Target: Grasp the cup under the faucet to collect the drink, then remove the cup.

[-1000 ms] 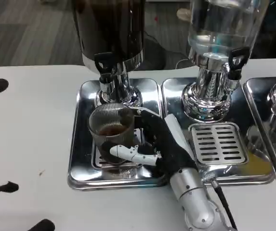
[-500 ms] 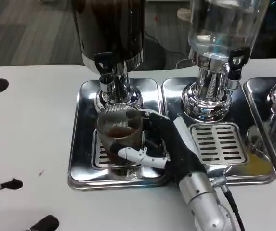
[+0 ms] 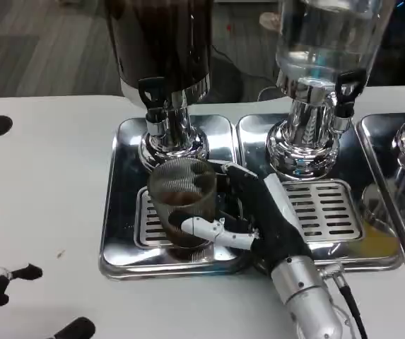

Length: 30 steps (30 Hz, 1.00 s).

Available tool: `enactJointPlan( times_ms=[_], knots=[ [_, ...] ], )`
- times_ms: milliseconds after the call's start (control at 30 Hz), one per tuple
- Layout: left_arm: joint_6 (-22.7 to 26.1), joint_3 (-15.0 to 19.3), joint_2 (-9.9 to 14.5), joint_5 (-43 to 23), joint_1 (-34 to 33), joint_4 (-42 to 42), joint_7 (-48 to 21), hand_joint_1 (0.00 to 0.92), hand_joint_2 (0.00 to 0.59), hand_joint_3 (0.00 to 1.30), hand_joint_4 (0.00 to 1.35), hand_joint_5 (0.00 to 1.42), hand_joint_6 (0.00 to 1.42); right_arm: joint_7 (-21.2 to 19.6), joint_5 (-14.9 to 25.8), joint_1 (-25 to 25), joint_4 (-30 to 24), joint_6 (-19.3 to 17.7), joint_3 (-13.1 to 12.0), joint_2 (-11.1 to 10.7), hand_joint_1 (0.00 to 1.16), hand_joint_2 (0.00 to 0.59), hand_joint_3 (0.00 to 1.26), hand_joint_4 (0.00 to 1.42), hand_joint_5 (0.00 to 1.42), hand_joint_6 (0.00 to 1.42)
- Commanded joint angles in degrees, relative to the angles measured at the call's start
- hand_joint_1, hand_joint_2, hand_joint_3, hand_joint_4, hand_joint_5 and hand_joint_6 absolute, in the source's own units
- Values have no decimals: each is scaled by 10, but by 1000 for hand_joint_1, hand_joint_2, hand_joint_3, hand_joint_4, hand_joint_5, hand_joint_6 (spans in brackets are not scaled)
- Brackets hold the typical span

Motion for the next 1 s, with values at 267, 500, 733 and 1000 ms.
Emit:
enactJointPlan(
  times_ms=[267,500,733,1000],
  knots=[
    [7,-1,5,-5,-2,-2,-9,0,72,381,294,425,615,15,8,6,-21,-24,-8,-4,720,69,356,344,308,122],
    [5,6,5,-14,1,-1,-8,0,72,381,294,429,618,20,4,3,-11,-21,-5,-2,729,78,353,325,291,103],
    [8,12,10,-26,-2,3,-13,0,72,387,297,431,619,28,-1,4,-10,-15,0,-5,733,81,298,263,236,46],
    [6,13,12,-28,0,2,-12,0,72,389,298,434,619,31,-3,-3,-4,-14,3,-1,731,73,253,186,196,26]
  ],
)
